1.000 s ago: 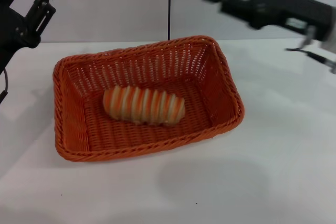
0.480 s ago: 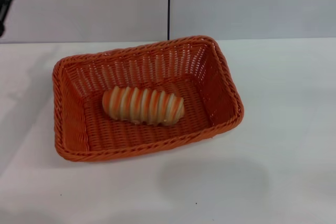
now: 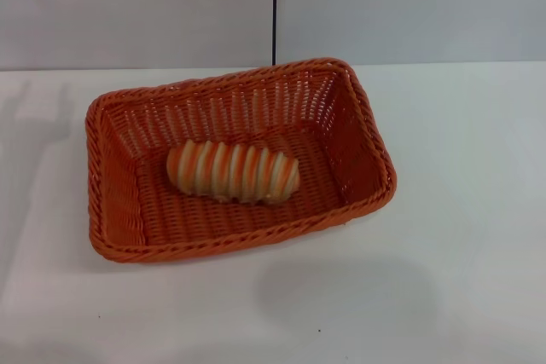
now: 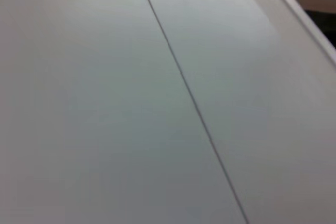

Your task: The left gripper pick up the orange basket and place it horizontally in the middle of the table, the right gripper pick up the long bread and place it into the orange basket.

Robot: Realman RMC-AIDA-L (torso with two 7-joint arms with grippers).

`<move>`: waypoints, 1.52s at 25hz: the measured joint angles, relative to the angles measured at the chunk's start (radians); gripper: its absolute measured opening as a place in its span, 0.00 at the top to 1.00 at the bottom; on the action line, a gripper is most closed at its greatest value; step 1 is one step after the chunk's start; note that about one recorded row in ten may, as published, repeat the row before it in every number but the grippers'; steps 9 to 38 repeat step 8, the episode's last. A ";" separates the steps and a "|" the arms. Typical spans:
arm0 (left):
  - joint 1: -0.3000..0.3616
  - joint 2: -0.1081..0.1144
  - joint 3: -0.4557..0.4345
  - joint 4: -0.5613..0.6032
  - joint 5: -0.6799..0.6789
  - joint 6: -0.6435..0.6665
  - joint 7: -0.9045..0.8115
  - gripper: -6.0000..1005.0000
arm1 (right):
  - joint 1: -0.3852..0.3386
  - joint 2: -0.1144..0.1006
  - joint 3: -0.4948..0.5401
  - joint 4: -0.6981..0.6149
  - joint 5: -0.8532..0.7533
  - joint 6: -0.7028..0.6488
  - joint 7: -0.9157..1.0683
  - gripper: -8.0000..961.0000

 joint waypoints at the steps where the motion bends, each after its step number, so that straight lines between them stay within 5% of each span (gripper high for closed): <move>1: 0.000 0.000 0.000 -0.009 0.001 0.000 0.042 0.43 | 0.005 0.000 0.010 0.004 0.000 0.003 -0.012 0.46; 6: -0.002 -0.002 0.000 -0.048 0.003 0.000 0.192 0.43 | 0.036 0.001 0.049 0.020 0.000 0.010 -0.047 0.46; 38: -0.001 -0.002 0.000 -0.054 0.005 0.001 0.196 0.43 | 0.045 0.001 0.051 0.020 0.000 0.013 -0.051 0.46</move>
